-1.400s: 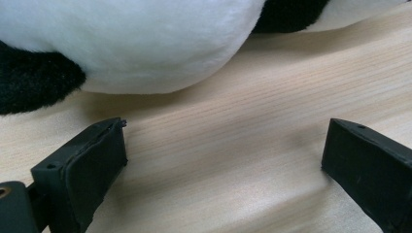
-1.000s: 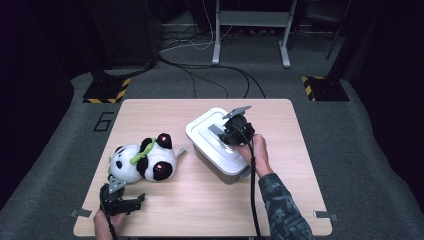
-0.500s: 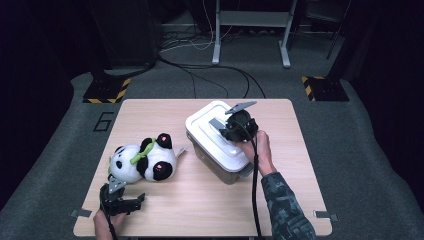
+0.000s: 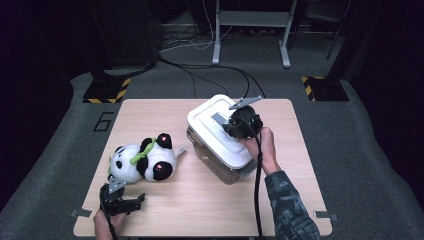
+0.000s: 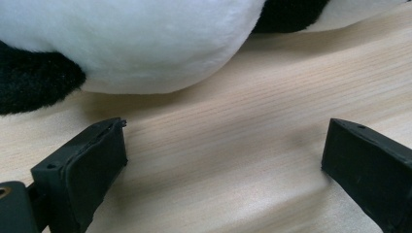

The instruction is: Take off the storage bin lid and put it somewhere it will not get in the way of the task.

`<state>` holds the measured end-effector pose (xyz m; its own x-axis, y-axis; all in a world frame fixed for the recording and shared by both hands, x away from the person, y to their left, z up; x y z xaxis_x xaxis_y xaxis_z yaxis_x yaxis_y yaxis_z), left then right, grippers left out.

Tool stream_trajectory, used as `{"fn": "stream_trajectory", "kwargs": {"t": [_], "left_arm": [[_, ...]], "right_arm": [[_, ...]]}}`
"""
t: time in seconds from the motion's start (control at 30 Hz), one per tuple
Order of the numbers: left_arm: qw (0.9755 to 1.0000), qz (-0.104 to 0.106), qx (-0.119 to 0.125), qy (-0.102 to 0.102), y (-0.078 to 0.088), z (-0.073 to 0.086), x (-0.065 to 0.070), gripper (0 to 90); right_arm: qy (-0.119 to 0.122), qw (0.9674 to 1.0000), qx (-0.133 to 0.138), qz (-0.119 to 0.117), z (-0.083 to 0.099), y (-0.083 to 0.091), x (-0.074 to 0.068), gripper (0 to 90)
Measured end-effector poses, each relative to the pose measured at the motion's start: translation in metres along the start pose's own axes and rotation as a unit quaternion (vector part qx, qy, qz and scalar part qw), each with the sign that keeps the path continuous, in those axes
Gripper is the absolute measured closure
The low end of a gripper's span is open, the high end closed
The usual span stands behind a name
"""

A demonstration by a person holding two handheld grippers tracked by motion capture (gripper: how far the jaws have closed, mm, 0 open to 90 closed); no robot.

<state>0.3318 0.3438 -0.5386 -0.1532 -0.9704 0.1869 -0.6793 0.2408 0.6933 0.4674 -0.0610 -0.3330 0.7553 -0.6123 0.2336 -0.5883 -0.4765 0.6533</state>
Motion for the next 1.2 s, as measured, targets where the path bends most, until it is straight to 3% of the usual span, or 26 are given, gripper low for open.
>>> {"fn": "stream_trajectory", "kwargs": {"t": [0.33, 0.7, 0.87, 1.2], "left_arm": [[1.0, -0.001, 0.0, -0.002, 0.0, 0.0, 0.0, 1.9], [1.0, -0.001, 0.0, -0.002, 0.0, 0.0, 0.0, 1.9], [1.0, -0.001, 0.002, 0.0, 0.0, 0.0, 0.0, 1.9], [1.0, -0.001, 0.003, 0.001, 0.0, 0.0, 0.0, 1.9]], "right_arm": [[-0.012, 0.9998, -0.002, 0.018, 0.002, 0.015, 0.012, 66.8], [-0.042, 0.9979, -0.004, 0.048, 0.023, 0.036, 0.034, 66.8], [-0.058, 0.9959, -0.003, 0.07, 0.034, 0.047, 0.044, 66.8], [-0.106, 0.9885, -0.012, 0.107, 0.069, 0.067, 0.07, 66.8]]}}
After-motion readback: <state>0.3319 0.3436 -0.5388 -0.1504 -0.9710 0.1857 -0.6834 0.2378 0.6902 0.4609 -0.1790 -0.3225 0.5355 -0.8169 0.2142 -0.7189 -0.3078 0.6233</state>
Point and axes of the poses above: each handheld gripper's, and its own axes: y roughly backward along the jaws, z roughly out of its underside, x roughly to its right, the point moved 1 cm from there along -y, roughly forward along the jaws, and after that the axes turned 14 degrees about y, right-handed, at the moved point
